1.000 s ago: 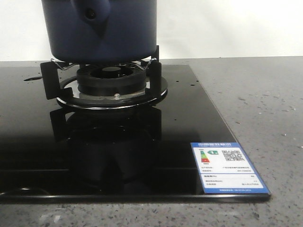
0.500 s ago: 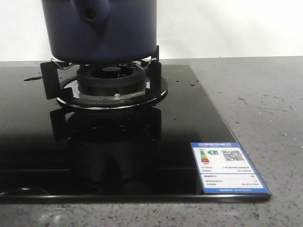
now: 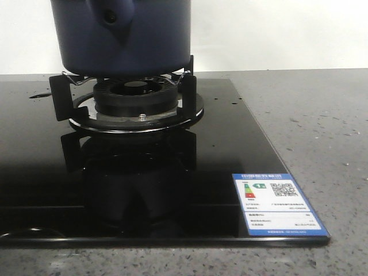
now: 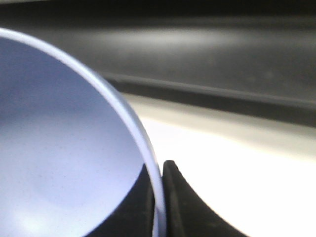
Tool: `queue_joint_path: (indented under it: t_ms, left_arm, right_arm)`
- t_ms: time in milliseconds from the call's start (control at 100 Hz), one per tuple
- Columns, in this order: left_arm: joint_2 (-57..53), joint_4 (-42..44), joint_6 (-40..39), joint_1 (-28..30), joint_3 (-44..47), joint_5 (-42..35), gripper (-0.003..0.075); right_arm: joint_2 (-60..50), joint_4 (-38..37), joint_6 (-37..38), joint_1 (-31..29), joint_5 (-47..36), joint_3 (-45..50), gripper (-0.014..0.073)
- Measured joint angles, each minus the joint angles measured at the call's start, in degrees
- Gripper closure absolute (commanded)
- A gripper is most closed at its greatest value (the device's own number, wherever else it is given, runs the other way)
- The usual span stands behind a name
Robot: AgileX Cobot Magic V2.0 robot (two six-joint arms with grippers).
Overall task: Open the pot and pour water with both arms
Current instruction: 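Lower the bowl back onto the counter and open the right gripper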
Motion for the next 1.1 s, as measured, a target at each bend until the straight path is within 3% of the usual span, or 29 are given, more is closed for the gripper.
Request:
queue_joint_path:
  t_ms: [270,410,480,700,1100]
  left_arm:
    - [0.5,-0.5,0.0,-11.3,-1.8,-1.8,0.0352]
    - [2.3,-0.5,0.0,-17.4,-1.8,-4.1,0.0352]
    - [3.3,-0.6,0.0,-20.1,-1.8,-5.4,0.0352]
    - [6.5,-0.6,0.0,-25.5,-1.8,-8.1,0.0352]
    - [7.9,-0.6,0.0,-25.7,-1.8,-9.3,0.0352]
  right_arm:
    - [-3.1,4.4,3.8,-17.6,51.0,-14.0,0.0636]
    - [-3.0,3.5,5.5,-27.0,71.2,-14.8,0.0636]
    - [-2.8,2.6,5.6,-30.1,77.4,-13.4,0.0636]
    - [-1.8,1.0,5.9,-33.6,80.1,-3.4,0.0636]
    - [-0.6,0.6,5.9,-33.7,73.5,5.6,0.0636]
